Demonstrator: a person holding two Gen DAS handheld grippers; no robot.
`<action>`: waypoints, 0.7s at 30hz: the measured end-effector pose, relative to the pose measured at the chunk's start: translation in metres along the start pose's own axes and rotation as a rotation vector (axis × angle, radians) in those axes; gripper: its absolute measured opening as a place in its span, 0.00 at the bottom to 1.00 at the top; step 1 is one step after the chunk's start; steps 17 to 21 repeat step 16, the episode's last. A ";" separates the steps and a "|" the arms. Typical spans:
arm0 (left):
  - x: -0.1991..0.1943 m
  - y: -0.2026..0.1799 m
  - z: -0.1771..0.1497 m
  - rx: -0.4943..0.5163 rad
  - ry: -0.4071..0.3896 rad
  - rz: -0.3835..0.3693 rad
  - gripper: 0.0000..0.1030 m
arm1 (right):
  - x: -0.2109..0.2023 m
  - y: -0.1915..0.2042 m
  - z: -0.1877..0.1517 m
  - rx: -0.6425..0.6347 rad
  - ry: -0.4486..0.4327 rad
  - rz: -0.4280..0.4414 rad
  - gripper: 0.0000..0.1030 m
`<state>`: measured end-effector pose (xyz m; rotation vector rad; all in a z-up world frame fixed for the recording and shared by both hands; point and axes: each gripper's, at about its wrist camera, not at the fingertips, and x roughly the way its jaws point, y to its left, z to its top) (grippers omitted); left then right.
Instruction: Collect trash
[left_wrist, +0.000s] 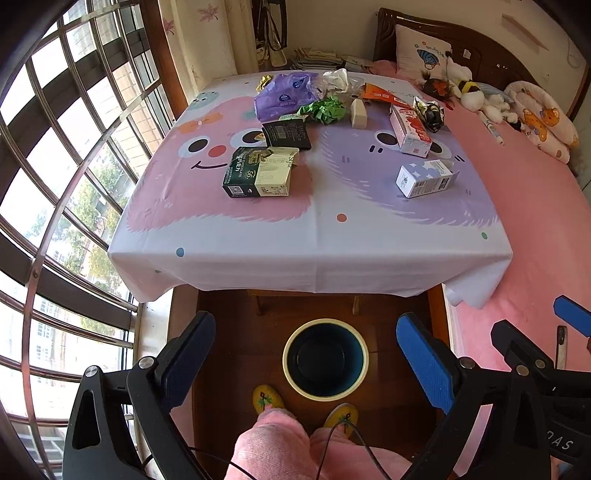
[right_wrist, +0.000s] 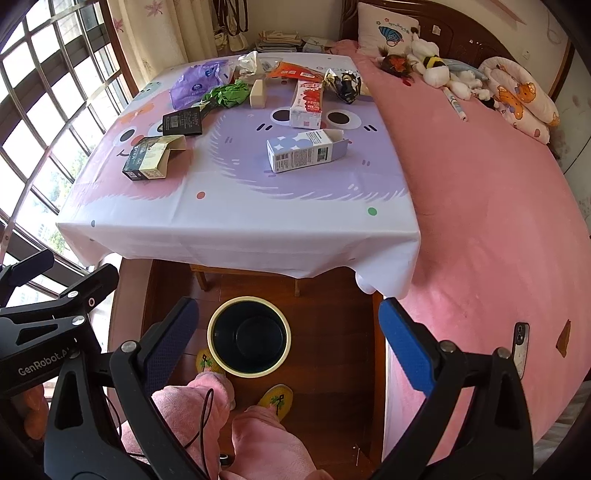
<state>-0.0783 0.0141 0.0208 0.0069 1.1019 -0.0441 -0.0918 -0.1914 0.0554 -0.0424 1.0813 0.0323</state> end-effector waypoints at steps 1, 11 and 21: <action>0.000 0.000 0.000 0.001 0.000 0.000 0.97 | 0.000 0.000 0.000 -0.004 -0.002 0.001 0.94; 0.001 0.004 0.004 0.024 0.003 -0.005 0.97 | 0.001 0.000 0.003 0.018 -0.008 -0.001 0.94; 0.001 0.006 0.005 0.023 0.001 -0.007 0.97 | 0.000 0.003 0.004 0.021 -0.010 -0.004 0.94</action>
